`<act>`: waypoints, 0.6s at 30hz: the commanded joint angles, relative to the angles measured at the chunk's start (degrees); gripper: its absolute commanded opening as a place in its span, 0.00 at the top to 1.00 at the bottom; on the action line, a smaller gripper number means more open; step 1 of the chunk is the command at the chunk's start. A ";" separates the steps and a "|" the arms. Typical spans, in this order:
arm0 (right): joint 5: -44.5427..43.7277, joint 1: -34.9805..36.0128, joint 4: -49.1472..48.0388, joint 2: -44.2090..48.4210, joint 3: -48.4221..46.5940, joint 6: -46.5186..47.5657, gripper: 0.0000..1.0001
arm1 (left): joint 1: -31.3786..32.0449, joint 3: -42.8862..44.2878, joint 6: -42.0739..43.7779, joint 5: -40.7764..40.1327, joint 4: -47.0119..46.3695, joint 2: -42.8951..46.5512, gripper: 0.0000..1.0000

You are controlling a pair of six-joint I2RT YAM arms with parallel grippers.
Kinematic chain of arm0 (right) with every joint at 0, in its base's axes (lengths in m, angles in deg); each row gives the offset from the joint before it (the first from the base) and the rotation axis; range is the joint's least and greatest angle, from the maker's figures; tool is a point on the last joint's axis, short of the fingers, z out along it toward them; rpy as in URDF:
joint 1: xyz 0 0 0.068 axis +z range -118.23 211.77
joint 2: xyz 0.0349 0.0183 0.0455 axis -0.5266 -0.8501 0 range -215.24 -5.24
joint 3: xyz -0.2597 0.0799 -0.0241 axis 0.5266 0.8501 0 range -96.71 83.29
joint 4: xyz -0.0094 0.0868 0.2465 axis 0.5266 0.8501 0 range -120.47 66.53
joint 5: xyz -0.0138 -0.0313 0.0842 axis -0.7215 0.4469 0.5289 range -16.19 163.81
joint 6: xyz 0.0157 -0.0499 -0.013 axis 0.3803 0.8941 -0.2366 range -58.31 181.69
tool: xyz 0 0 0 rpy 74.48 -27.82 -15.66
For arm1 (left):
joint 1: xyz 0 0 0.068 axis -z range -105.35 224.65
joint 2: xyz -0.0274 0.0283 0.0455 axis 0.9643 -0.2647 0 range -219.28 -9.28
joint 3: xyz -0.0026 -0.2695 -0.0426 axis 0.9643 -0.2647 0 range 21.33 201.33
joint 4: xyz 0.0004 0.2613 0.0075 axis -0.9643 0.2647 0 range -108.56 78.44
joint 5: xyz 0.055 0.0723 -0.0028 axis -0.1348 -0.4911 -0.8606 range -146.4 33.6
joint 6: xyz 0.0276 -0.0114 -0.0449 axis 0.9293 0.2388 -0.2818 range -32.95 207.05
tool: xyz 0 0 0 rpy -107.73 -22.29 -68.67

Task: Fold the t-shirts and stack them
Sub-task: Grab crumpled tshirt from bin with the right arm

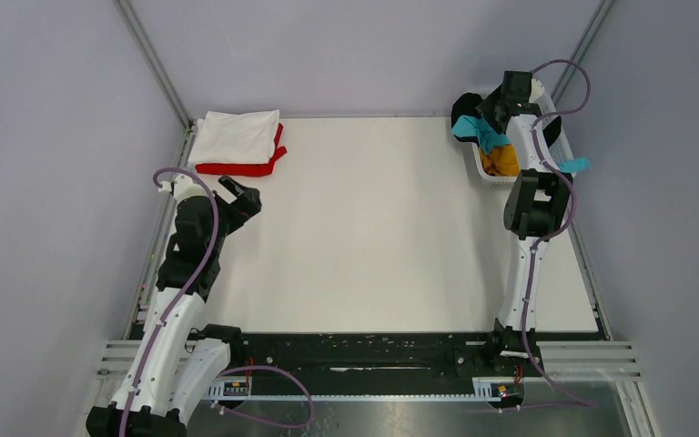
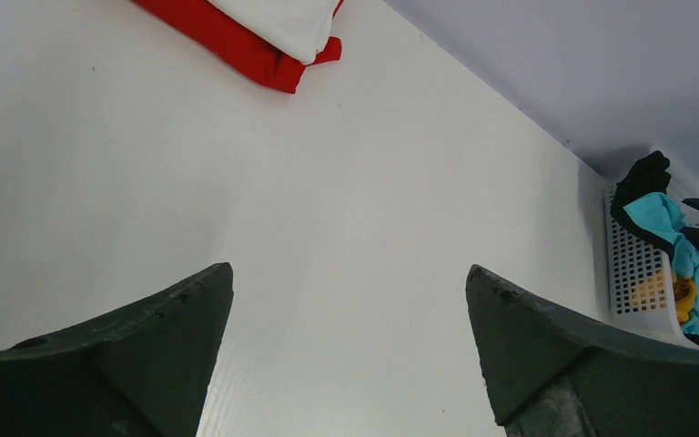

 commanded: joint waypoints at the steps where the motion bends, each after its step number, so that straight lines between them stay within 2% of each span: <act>1: 1.82 0.36 1.89 -2.60 -5.13 -2.64 0.43 | -0.13 2.42 0.40 0.67 -2.63 -0.35 0.01; 13: 0.52 0.36 1.84 -4.49 -3.56 -3.06 0.48 | -0.13 2.41 0.09 1.20 -2.78 -1.19 0.01; 15: 0.63 0.36 1.87 -4.40 -3.17 -3.34 0.53 | -0.13 2.48 -0.07 1.27 -2.76 -1.43 0.01; 18: 0.64 0.36 1.82 -3.96 -2.42 -3.58 0.69 | -0.13 2.57 -0.25 1.60 -2.76 -1.53 0.01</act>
